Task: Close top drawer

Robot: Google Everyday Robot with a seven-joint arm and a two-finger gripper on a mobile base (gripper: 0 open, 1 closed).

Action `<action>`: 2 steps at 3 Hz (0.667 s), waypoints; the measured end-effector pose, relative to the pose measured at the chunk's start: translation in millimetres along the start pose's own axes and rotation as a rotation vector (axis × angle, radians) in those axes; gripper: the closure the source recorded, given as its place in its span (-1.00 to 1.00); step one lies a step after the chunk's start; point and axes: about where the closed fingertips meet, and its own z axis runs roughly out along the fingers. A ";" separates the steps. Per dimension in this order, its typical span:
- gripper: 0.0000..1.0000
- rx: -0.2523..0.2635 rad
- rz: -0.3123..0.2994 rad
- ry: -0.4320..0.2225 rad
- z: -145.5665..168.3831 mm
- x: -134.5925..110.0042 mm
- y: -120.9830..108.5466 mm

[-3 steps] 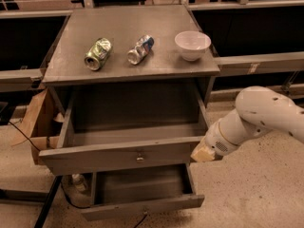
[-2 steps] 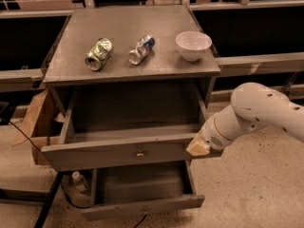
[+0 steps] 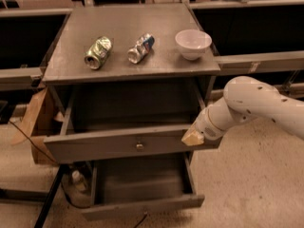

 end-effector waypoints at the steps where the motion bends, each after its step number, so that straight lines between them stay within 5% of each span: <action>1: 1.00 0.000 0.000 0.000 -0.3 0.5 0.9; 2: 1.00 0.017 -0.012 0.000 3.3 -10.5 -15.8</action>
Offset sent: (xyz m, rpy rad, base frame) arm 0.1689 0.0217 0.0215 -0.0689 -0.1512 0.0150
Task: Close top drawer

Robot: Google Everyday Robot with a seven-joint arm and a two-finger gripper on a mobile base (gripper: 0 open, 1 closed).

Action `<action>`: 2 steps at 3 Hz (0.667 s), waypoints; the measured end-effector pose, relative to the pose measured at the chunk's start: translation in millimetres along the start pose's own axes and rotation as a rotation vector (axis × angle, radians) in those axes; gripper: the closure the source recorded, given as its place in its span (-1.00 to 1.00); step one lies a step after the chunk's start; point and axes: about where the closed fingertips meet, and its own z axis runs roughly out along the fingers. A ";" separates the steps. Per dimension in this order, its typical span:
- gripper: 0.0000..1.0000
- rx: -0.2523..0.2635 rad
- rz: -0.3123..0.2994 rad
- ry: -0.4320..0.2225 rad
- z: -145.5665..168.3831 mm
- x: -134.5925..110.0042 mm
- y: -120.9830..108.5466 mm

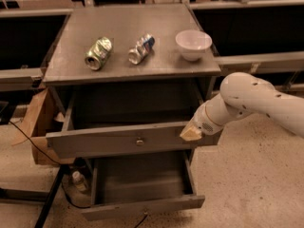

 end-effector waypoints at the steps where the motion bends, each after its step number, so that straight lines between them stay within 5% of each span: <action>1: 1.00 0.000 0.000 0.000 -0.3 0.6 0.8; 2: 1.00 0.010 -0.003 0.002 2.8 -5.0 -10.2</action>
Offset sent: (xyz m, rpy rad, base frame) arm 0.1877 0.0079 0.0071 -0.0718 -0.1098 -0.0384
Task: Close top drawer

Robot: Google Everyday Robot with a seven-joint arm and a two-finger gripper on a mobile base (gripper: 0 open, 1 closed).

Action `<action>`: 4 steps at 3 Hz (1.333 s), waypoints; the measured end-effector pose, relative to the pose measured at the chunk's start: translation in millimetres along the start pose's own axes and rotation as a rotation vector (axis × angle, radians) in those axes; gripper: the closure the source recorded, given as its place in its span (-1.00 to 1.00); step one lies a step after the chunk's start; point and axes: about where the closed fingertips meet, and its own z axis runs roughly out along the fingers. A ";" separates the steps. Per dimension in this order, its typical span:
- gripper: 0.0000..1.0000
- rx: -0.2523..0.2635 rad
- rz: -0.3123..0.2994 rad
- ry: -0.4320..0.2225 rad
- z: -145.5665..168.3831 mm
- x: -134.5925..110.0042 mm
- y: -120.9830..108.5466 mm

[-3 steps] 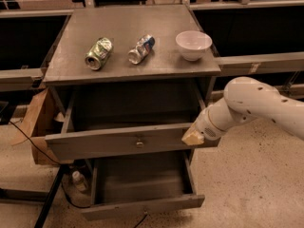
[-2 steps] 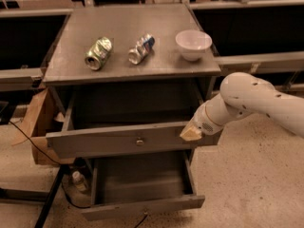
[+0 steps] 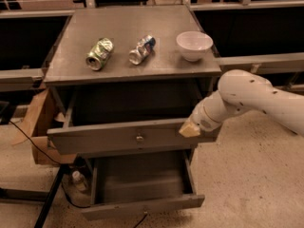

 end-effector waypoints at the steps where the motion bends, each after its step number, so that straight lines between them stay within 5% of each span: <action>1: 1.00 -0.005 0.010 0.037 9.9 7.8 -11.1; 4: 1.00 0.011 0.001 0.043 15.4 -4.2 -30.5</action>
Offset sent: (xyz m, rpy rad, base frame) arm 0.2145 0.0110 -0.0049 -0.0883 -0.0805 -0.0272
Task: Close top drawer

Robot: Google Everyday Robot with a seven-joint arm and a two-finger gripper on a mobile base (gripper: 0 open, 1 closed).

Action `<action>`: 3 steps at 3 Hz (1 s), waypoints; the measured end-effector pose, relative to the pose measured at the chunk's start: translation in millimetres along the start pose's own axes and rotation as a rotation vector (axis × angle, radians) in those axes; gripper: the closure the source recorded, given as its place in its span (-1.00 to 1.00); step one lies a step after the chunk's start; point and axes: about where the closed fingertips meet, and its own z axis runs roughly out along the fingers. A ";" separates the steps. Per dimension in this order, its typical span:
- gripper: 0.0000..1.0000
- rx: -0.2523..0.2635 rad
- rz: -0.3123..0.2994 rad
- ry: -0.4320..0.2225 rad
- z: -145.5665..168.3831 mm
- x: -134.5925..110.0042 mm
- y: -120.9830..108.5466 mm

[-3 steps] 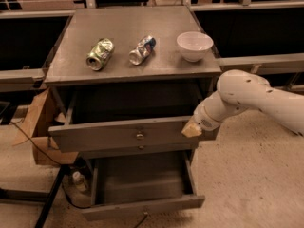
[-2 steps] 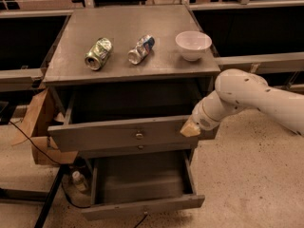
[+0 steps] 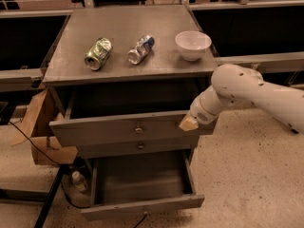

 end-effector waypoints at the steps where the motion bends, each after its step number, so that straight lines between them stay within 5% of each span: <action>1: 1.00 0.000 0.005 -0.010 4.5 -1.0 -3.1; 3: 1.00 0.032 0.029 -0.028 4.6 0.8 -12.3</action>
Offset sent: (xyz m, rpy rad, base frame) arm 0.0409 -0.0192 -0.0068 0.0529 -0.0873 -0.1169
